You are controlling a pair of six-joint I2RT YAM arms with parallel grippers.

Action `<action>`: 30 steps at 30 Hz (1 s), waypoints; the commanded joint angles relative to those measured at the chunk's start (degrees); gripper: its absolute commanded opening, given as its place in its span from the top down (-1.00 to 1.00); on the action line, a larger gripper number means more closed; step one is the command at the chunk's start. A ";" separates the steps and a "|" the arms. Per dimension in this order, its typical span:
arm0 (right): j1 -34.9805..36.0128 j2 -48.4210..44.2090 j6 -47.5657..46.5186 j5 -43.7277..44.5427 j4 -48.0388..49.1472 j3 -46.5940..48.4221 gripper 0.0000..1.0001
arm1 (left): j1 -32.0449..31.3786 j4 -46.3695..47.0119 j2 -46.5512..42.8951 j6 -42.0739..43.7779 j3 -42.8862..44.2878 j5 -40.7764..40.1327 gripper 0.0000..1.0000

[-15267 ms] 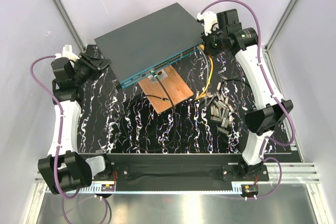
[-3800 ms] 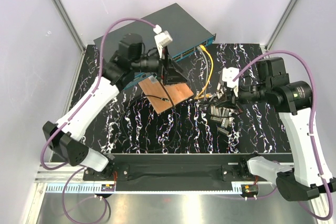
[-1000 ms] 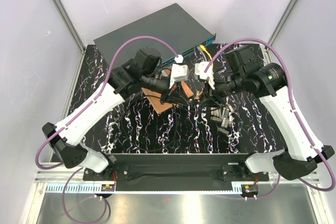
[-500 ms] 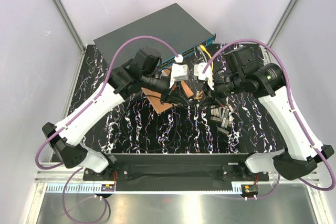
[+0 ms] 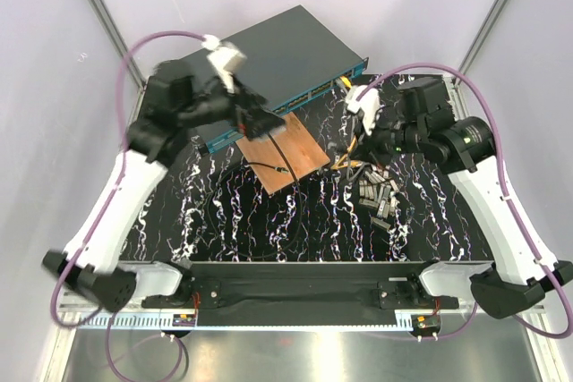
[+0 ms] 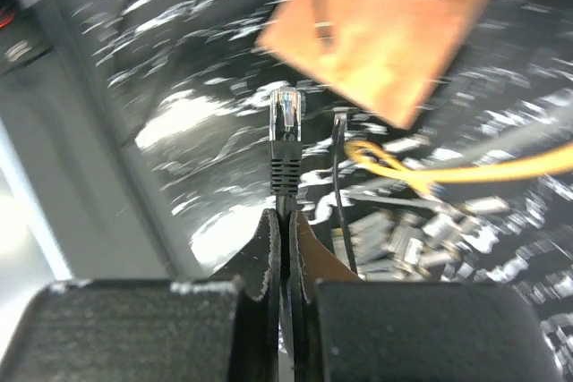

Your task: Insert the plug into the switch port

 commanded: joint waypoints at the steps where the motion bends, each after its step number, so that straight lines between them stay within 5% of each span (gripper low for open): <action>1: -1.99 -2.42 7.21 9.26 10.15 -0.86 1.00 | 4.72 5.97 -10.03 -13.60 -2.39 -14.08 -0.98; 4: -4.62 -3.29 7.92 12.87 12.70 -1.39 1.00 | 15.25 8.16 -15.50 -23.09 -8.61 -13.69 -0.98; 8: -5.68 -5.14 6.79 20.06 16.74 -3.14 1.00 | 33.24 7.98 -16.04 -38.72 -14.69 1.20 -0.98; 11: -6.03 -5.76 4.33 24.28 20.09 -3.85 1.00 | 40.74 17.98 -15.68 -52.00 -23.74 10.38 -0.98; 30: -17.54 2.59 -1.29 23.08 23.25 -1.04 1.00 | 42.62 15.43 -12.78 -44.28 -29.99 1.70 -0.98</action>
